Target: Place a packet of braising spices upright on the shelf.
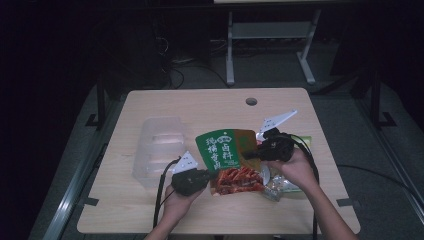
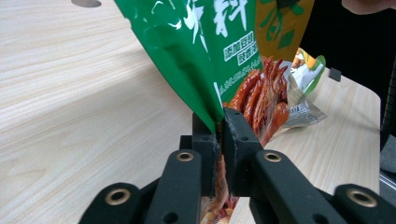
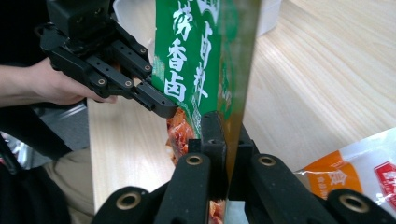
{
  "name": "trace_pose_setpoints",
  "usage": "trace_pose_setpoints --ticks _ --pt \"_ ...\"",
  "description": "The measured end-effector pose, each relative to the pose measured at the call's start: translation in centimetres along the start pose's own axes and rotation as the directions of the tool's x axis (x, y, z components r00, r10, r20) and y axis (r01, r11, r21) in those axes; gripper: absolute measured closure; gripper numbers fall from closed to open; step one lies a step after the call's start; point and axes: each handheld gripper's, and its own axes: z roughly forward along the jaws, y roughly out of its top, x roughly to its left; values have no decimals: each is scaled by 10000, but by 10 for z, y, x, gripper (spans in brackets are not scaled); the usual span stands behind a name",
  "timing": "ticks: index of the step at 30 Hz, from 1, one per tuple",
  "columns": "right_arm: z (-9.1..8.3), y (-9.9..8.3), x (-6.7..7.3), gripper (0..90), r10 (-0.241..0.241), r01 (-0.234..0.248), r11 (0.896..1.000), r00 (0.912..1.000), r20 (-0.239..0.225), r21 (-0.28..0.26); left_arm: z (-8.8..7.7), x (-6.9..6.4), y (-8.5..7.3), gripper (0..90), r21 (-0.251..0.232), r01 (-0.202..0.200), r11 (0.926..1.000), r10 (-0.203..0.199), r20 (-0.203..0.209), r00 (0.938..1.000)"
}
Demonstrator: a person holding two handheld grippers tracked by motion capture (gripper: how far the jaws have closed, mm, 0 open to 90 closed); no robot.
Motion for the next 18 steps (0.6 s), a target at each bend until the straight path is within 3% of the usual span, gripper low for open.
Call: trace_pose_setpoints --ticks 4,5,10,14,16,18 --pt "-8 -1 5 896 96 -100 9994 9999 -130 -339 -3 0 1 724 -168 -83 9998 80 -180 9998" --pt "-12 0 12 896 -58 57 9986 10000 -18 -520 -5 1 1 675 -88 -116 9999 115 -175 9998" --pt "-23 11 26 897 -361 387 9954 9989 314 -875 -12 -3 1 615 -288 -403 9988 392 -378 9985" --pt "-26 16 28 897 -365 398 9940 9988 340 -1015 -14 -1 1 569 -342 -321 9989 306 -429 9986" --pt "-28 19 28 897 -305 346 9927 9989 369 -1155 -16 1 0 549 -42 -317 9995 314 -570 9979" --pt "-31 24 26 897 -248 300 9898 9989 388 -1396 -18 2 -1 536 -153 -305 9994 295 -661 9974"
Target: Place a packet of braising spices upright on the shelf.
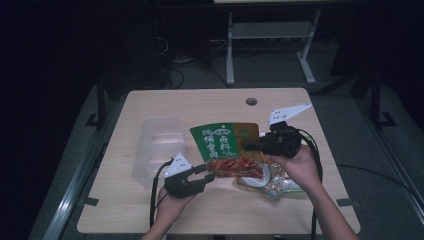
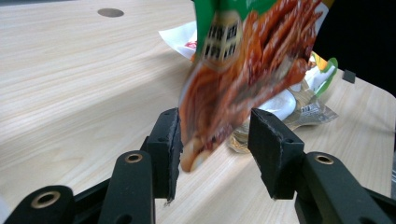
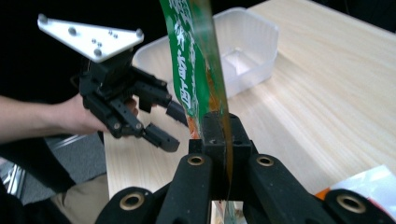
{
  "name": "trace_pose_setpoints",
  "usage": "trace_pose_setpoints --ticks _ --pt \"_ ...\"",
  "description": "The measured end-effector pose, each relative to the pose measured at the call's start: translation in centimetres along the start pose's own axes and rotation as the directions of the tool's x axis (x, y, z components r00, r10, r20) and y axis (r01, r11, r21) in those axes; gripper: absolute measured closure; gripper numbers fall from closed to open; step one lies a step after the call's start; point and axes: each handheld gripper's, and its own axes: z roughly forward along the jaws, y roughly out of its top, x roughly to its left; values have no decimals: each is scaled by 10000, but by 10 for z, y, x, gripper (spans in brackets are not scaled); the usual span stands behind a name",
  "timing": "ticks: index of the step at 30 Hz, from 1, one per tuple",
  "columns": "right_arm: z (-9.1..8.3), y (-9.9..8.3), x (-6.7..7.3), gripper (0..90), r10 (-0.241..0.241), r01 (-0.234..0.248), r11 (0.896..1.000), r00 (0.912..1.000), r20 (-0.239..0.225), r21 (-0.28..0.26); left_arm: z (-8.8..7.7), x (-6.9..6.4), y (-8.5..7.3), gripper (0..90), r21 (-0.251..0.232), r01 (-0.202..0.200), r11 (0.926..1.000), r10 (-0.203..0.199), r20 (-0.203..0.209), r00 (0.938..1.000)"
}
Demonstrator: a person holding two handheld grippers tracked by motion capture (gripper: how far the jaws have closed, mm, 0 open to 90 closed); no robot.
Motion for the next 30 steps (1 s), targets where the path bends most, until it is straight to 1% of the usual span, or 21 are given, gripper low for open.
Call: trace_pose_setpoints --ticks 1,2,3,4,5,6,8,9,11,12,13,15,17,20,21,22,26,27,28,29,30 --pt "0 0 0 897 0 0 10000 10000 0 0 -1 1 0 536 46 27 10000 -27 6 10000" --pt "-1 4 0 897 -74 74 10000 9999 79 -39 -1 0 0 529 -8 71 10000 -71 -17 10000" --pt "-1 4 0 897 -74 74 10000 9999 79 -39 -1 0 0 525 -8 71 10000 -71 -17 10000" --pt "-2 8 -1 897 -17 19 9999 9999 163 -147 -2 -1 -1 518 69 77 9999 -76 -68 9999" --pt "-2 10 -2 897 -23 27 9998 9998 197 -198 -2 -2 -2 518 57 -4 10000 5 -108 9999" --pt "-2 10 -2 897 -23 27 9998 9998 197 -198 -2 -2 -2 518 57 -4 10000 5 -108 9999" --pt "-3 15 -4 897 48 -40 9995 9997 239 -316 -3 -4 -2 513 131 -101 9999 103 -144 9998" --pt "-3 17 -4 897 34 -25 9995 9996 268 -315 -4 -5 -2 515 94 -69 9999 70 -14 10000" --pt "-3 22 -6 897 55 -46 9995 9996 294 -327 -4 -6 -2 519 110 -156 9998 156 -34 9999" --pt "-2 24 -6 897 60 -49 9994 9995 323 -340 -4 -6 -2 517 132 -272 9995 273 -30 9996" --pt "-2 26 -7 897 59 -46 9994 9994 352 -354 -3 -8 -2 517 25 -177 9998 177 10 9998" --pt "0 30 -9 897 113 -95 9991 9990 424 -420 -2 -10 -2 517 137 -237 9996 236 27 9997" --pt "2 36 -13 897 121 -96 9993 9974 708 -355 -1 -12 -3 515 250 -405 9989 403 98 9991" --pt "4 38 -16 897 245 -218 9991 9967 772 -351 -1 -14 -4 515 239 -421 9988 418 135 9990" --pt "5 40 -19 897 377 -348 9987 9961 800 -369 -1 -16 -4 515 289 -511 9983 506 168 9986" --pt "6 40 -20 898 409 -380 9986 9959 806 -369 -1 -16 -4 515 291 -511 9983 507 170 9986" --pt "7 45 -20 897 454 -417 9980 9959 782 -482 0 -19 -5 510 361 -611 9975 603 237 9979" --pt "7 46 -20 897 394 -353 9980 9959 812 -515 0 -19 -5 508 361 -611 9975 603 237 9979" --pt "7 46 -20 897 394 -353 9980 9959 812 -515 -1 -19 -5 508 411 -732 9965 721 274 9970" --pt "7 50 -17 897 350 -301 9979 9956 865 -574 0 -21 -6 503 353 -675 9971 664 313 9973" --pt "8 51 -17 897 333 -279 9977 9955 886 -618 0 -22 -5 500 341 -721 9968 709 336 9969"
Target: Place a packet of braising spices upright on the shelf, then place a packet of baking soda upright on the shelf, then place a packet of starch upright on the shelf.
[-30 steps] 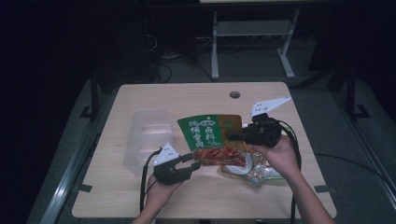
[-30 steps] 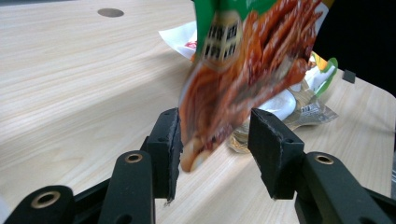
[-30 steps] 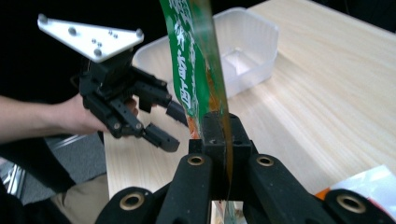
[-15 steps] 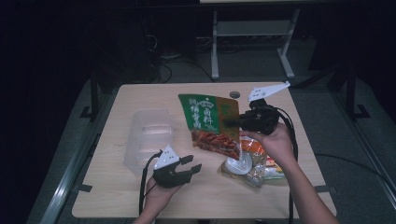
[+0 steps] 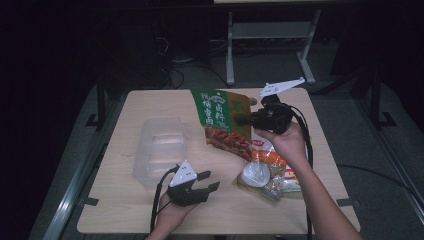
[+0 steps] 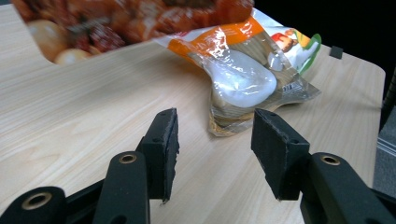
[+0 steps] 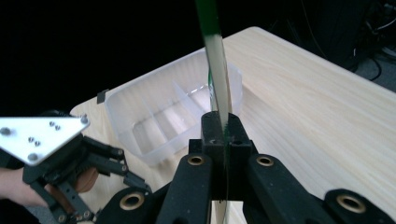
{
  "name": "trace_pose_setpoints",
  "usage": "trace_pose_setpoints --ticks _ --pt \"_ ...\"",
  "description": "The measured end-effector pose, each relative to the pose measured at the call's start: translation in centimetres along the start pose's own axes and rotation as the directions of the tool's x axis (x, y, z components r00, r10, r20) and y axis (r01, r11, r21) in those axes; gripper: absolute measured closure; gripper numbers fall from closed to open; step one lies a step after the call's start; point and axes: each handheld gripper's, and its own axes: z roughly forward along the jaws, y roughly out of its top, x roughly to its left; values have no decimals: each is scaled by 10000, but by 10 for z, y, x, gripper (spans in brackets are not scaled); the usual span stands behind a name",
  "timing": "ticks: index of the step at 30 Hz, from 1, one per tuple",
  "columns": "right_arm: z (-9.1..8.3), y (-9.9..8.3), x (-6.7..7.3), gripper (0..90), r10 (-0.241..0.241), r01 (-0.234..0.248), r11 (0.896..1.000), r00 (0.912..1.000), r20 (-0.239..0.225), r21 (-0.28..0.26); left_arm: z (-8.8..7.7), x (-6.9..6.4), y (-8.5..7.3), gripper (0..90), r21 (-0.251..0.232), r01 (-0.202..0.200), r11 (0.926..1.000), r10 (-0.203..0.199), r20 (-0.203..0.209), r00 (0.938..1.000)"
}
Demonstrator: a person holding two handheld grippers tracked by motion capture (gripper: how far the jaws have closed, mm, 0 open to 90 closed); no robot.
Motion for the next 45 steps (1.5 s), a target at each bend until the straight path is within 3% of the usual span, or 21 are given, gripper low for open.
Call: trace_pose_setpoints --ticks 13,22,31,45 --pt "14 20 10 897 -148 148 9999 9999 -69 14 1 -8 -3 445 294 -164 9994 159 146 9998" --pt "44 41 21 897 -472 471 9989 9978 -458 -45 -4 -13 -4 421 399 -539 9977 535 117 9985" --pt "62 58 28 897 -779 775 9970 9952 -589 -94 -4 -13 -4 414 486 -553 9973 546 159 9984" --pt "89 74 31 897 -797 790 9968 9947 -647 -133 -1 -13 -6 404 507 -557 9972 544 264 9982"
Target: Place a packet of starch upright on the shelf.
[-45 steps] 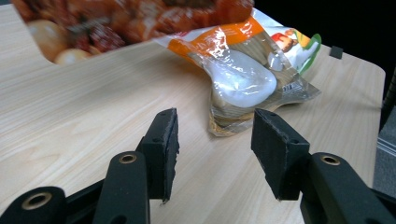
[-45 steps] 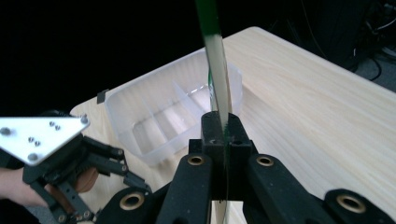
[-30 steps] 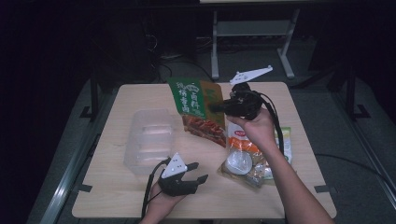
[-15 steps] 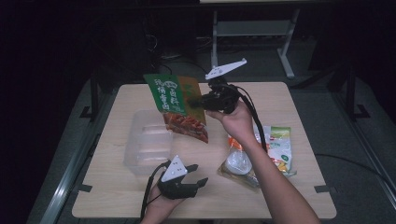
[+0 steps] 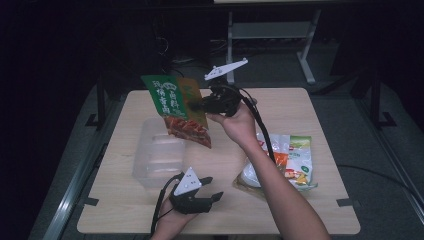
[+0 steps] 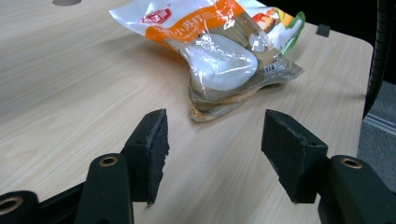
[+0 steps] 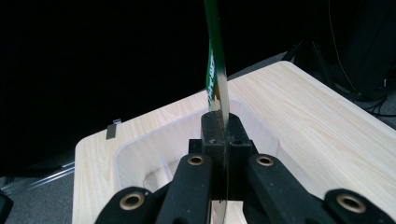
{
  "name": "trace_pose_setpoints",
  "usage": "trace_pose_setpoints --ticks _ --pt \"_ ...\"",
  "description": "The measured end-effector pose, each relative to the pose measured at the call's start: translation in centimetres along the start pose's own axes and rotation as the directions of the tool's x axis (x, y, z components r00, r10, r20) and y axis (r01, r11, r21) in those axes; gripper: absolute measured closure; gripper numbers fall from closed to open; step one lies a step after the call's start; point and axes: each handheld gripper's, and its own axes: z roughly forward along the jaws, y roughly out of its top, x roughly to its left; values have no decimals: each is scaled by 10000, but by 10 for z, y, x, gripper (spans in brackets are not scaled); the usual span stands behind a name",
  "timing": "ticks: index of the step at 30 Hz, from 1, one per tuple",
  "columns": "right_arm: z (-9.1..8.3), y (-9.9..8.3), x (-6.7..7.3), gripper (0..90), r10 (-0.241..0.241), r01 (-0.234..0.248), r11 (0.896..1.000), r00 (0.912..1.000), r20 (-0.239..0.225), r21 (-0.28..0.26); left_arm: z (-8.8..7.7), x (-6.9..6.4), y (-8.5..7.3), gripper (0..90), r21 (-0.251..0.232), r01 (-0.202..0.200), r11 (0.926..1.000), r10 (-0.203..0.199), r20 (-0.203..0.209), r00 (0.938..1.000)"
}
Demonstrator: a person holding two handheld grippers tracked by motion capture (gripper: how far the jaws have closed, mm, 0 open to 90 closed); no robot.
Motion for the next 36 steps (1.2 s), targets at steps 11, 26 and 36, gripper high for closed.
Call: trace_pose_setpoints --ticks 11,26,36 --pt "26 13 -4 897 -35 35 9999 10000 4 97 2 -2 -2 392 51 -110 9999 109 140 9998" --pt "76 20 -11 897 -135 136 9998 9998 -111 140 3 0 -1 386 -36 -9 10000 10 134 9999" --pt "107 11 -24 897 10 -5 9999 9994 -354 140 4 4 -2 386 52 -42 10000 42 81 10000"
